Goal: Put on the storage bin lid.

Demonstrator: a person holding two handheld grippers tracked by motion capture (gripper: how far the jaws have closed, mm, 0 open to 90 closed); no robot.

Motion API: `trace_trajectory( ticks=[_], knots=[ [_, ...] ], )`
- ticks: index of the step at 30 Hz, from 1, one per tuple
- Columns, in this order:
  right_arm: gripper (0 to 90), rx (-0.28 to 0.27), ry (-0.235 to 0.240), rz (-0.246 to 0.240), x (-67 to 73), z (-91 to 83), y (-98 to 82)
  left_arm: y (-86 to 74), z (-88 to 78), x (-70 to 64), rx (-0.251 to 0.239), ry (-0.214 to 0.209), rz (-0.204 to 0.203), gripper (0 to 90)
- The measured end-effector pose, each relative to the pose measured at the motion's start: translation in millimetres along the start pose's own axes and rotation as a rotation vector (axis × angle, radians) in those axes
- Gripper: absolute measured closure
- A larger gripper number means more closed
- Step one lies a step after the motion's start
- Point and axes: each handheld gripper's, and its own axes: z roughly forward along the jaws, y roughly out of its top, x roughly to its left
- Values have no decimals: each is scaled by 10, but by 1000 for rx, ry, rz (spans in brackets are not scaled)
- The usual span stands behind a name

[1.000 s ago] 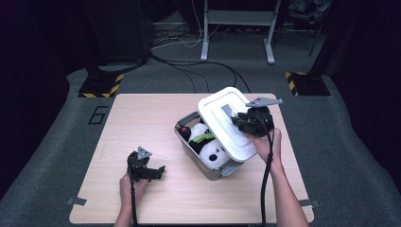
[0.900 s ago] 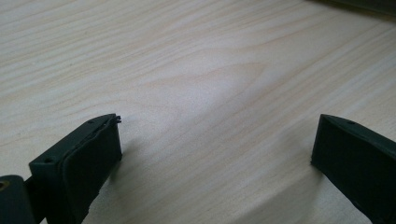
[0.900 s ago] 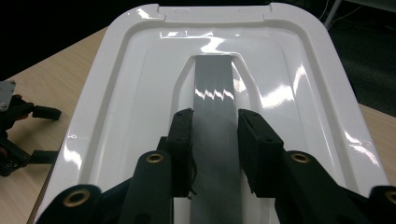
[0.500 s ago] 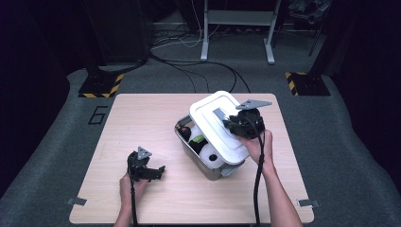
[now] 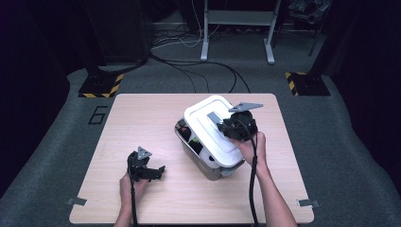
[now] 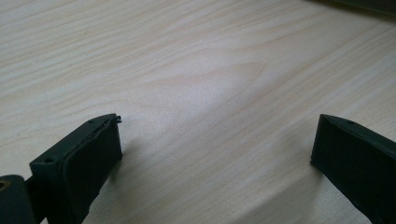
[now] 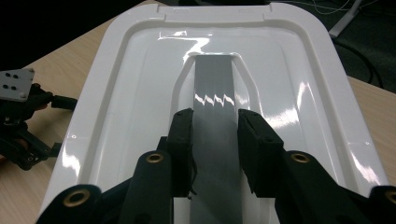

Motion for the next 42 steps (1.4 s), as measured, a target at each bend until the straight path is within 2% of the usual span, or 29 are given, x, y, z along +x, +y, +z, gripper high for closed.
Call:
trace_trajectory(
  ticks=[10,19,27,28,34,39,42],
  knots=[
    [668,43,28,-5,115,202,-27,0,2,-3,-3,-1,-6,11],
    [668,112,48,2,124,455,-74,-1,4,-6,-7,0,-11,12],
    [668,115,50,9,137,493,-89,-1,6,-7,-9,0,-12,12],
    [668,113,52,-1,133,500,-91,-1,6,-7,-10,1,-13,12],
    [668,113,73,23,101,525,-90,0,4,-4,-6,0,-8,12],
    [669,117,99,64,85,531,-111,-1,6,-7,-9,1,-11,12],
    [669,123,102,49,107,558,-128,-1,7,-7,-10,0,-13,12]
  ],
)
